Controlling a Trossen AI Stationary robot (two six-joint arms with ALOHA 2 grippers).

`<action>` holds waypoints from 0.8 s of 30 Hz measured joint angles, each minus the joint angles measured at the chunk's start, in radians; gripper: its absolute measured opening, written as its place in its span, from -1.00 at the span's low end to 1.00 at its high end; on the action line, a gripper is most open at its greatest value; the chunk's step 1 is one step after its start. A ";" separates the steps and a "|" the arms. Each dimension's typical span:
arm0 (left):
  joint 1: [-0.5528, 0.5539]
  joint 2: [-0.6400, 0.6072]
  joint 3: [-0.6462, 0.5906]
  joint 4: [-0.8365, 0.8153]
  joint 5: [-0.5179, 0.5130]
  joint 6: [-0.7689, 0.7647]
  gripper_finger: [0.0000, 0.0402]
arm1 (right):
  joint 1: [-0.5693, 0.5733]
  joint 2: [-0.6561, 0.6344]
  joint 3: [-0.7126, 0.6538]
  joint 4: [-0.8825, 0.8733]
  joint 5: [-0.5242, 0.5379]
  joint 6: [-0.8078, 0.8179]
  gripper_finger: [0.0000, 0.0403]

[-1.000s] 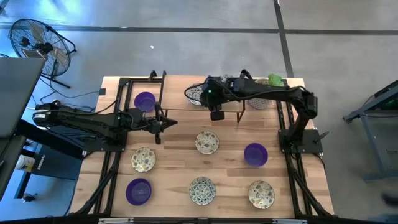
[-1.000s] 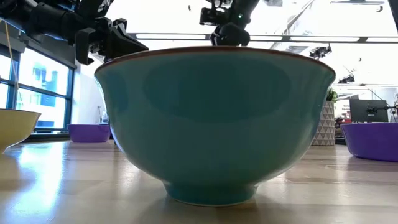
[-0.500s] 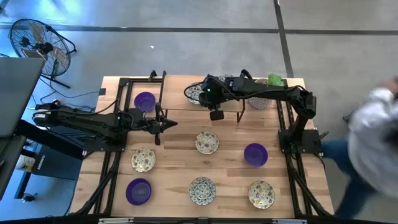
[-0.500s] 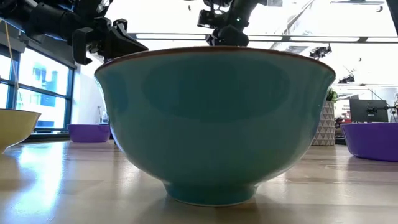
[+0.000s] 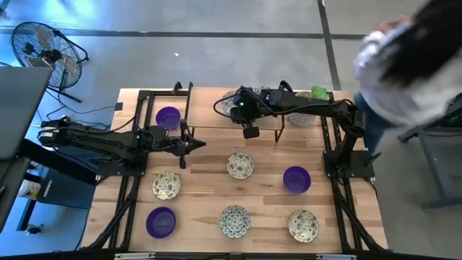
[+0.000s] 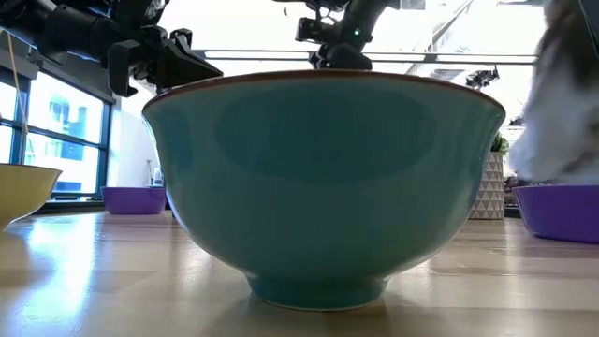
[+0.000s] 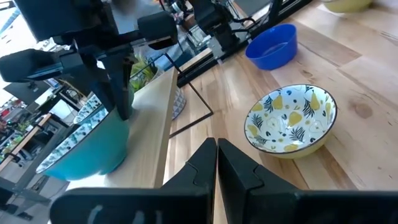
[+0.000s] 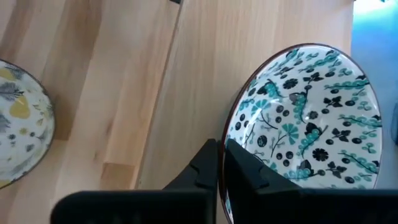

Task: Pick & Place Mini bowls
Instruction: Stack the top blue patterned bowl on the blue bowl on the shelf

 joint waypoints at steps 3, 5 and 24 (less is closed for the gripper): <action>0.000 0.000 0.000 -0.001 0.000 -0.010 -0.95 | 0.001 0.000 0.000 0.002 0.010 -0.005 -0.94; 0.000 0.000 0.000 -0.002 0.000 -0.011 -0.95 | 0.002 -0.002 0.000 0.006 0.010 -0.005 -0.92; 0.000 0.000 0.001 -0.006 0.008 -0.014 -0.95 | 0.051 -0.071 0.139 -0.159 0.002 0.036 -0.96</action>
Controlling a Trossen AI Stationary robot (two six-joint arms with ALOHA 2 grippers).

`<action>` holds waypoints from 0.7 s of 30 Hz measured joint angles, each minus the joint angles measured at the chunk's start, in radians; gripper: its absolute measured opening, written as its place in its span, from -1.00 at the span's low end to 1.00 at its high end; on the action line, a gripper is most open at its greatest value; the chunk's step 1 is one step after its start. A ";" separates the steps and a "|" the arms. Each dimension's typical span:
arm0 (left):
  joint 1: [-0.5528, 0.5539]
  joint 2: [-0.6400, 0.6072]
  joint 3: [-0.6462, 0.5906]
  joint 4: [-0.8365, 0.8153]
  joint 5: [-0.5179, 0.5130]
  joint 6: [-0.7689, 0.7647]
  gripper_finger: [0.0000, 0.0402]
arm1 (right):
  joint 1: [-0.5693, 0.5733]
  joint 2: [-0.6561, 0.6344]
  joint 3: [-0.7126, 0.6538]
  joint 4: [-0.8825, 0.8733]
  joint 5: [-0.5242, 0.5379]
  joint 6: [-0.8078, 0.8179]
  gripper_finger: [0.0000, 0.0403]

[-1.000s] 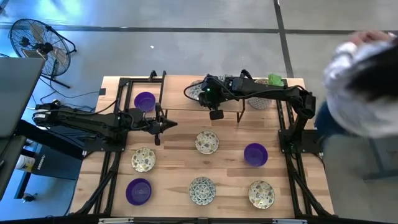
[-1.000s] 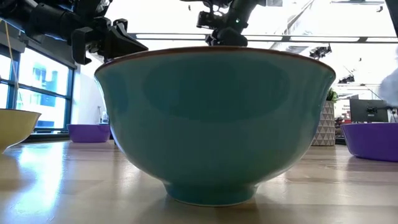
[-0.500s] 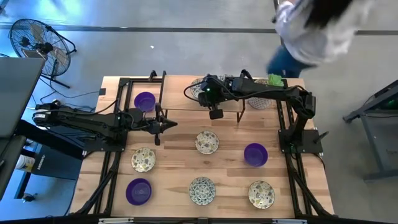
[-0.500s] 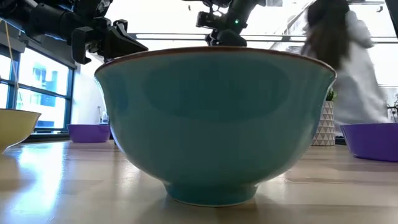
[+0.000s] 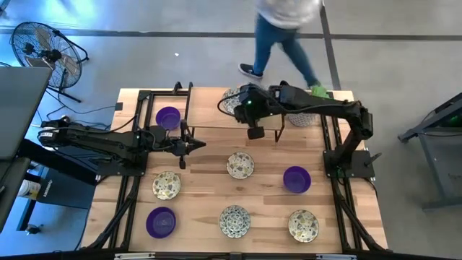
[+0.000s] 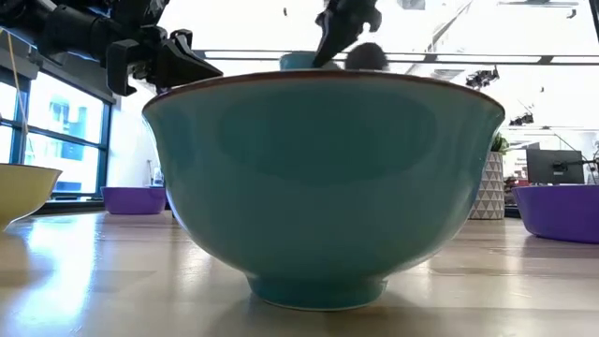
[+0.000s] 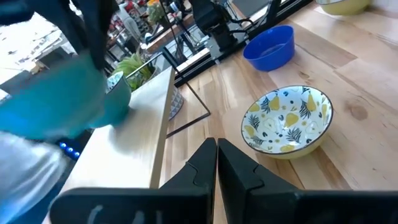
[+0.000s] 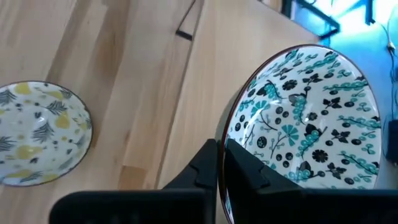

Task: Pick & Place Mini bowls
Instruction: Stack the top blue patterned bowl on the blue bowl on the shelf

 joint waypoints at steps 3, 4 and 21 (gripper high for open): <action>0.000 0.000 0.000 0.000 0.000 0.000 -0.95 | -0.015 -0.009 0.064 -0.115 0.023 0.039 -0.97; 0.000 0.000 0.000 0.000 0.000 0.000 -0.95 | -0.025 -0.010 0.082 -0.152 0.025 0.050 -0.97; 0.000 0.000 0.000 0.000 0.000 0.000 -0.95 | -0.202 -0.010 0.023 -0.335 -0.038 0.093 -0.93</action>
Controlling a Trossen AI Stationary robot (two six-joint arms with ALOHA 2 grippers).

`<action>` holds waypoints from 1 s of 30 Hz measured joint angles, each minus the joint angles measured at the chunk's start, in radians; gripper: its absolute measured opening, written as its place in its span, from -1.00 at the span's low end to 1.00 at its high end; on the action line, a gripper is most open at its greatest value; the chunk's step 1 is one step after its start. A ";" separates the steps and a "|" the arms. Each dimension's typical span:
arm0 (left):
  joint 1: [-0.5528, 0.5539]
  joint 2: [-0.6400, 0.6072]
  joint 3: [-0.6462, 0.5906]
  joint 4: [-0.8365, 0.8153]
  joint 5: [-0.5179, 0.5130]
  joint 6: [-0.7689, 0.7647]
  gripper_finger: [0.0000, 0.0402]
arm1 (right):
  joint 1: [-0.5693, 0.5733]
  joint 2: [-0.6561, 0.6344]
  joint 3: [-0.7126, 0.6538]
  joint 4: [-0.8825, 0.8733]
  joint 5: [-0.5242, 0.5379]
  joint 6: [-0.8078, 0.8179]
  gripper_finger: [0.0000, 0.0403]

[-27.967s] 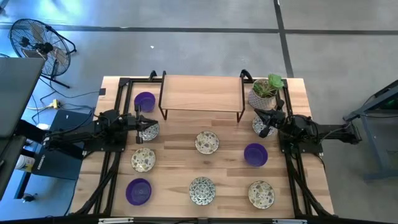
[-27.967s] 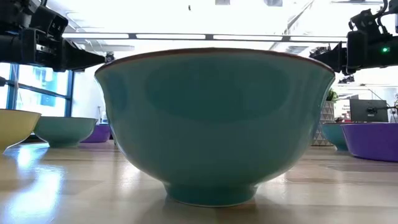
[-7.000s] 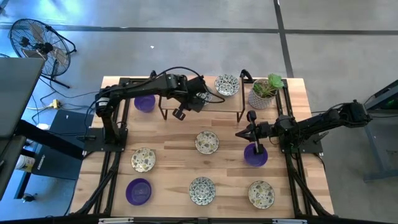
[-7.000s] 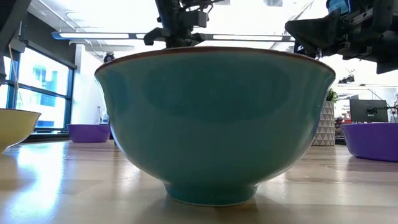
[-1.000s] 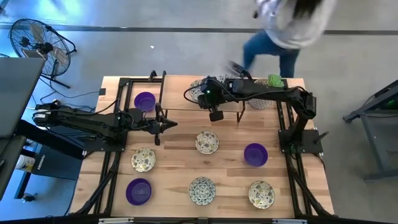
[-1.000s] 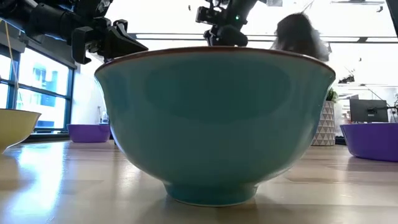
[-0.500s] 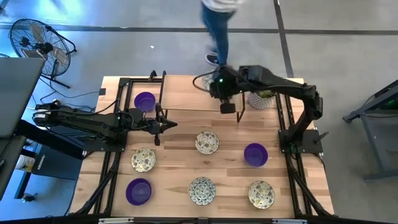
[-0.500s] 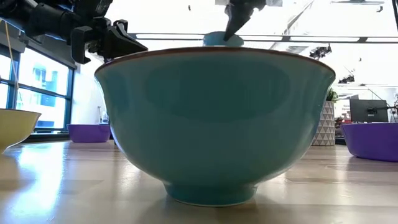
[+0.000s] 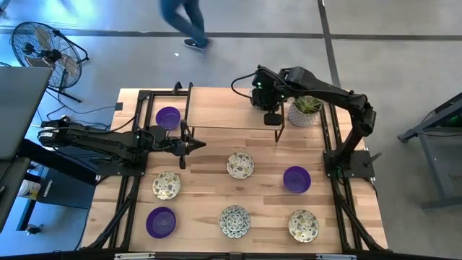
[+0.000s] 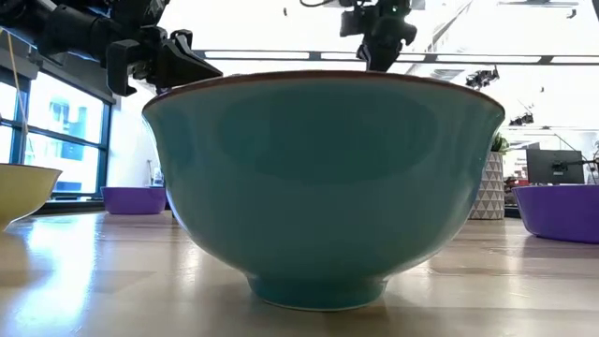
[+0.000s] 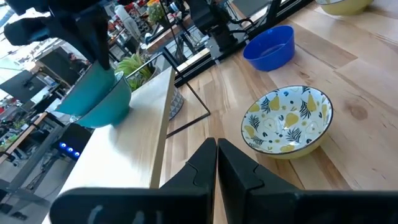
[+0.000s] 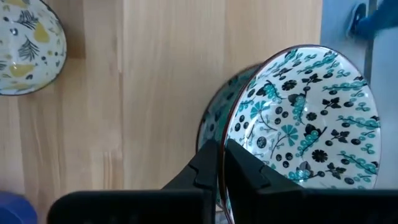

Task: Pick & Place Mini bowls
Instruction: Stack the top blue patterned bowl on the blue bowl on the shelf

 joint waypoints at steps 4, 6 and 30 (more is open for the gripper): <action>0.000 0.000 0.000 0.000 0.000 0.000 -0.95 | -0.013 0.000 -0.015 0.008 -0.017 -0.002 -0.92; 0.000 0.000 0.000 0.000 0.000 0.000 -0.95 | -0.014 0.000 -0.028 0.026 -0.025 -0.005 -0.92; 0.000 0.000 0.000 -0.001 0.006 -0.004 -0.95 | -0.009 -0.007 -0.045 0.030 -0.001 0.041 -0.39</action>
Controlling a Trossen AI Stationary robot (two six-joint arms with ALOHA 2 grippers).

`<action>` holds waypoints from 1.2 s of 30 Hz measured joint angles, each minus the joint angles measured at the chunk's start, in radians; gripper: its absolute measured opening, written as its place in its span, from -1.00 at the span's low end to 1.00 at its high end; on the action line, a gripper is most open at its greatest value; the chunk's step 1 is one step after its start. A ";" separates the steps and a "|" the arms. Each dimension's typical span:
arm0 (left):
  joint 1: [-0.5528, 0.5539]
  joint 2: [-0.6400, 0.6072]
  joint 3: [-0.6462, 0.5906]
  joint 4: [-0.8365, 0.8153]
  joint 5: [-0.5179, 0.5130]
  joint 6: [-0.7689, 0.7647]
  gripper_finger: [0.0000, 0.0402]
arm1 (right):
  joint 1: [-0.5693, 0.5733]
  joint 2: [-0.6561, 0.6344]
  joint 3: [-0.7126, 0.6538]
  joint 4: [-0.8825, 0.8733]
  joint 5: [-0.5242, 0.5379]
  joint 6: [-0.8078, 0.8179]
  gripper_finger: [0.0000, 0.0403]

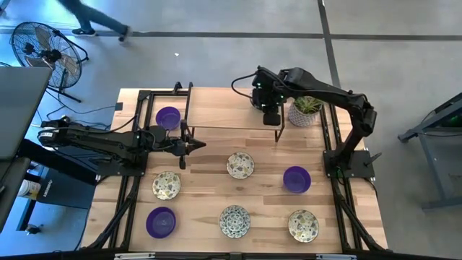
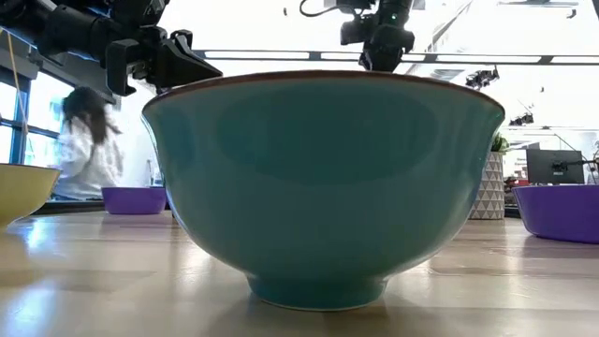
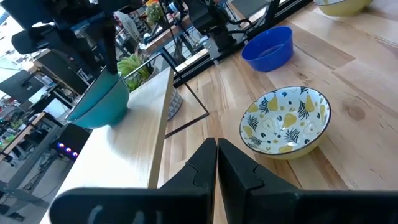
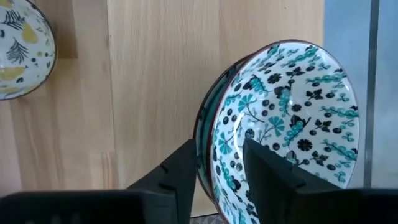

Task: Pick & Place Mini bowls
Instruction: Stack the top blue patterned bowl on the blue bowl on the shelf

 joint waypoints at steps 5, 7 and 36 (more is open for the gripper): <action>0.000 0.000 0.000 -0.001 0.000 0.000 -0.95 | 0.001 -0.026 0.001 -0.014 -0.004 0.025 -0.41; 0.000 0.000 -0.001 -0.001 0.001 0.000 -0.95 | 0.001 -0.031 0.001 -0.029 -0.011 0.048 -0.46; 0.000 0.000 -0.001 -0.010 0.002 -0.015 -0.95 | -0.004 -0.009 0.001 -0.006 -0.037 0.025 -0.94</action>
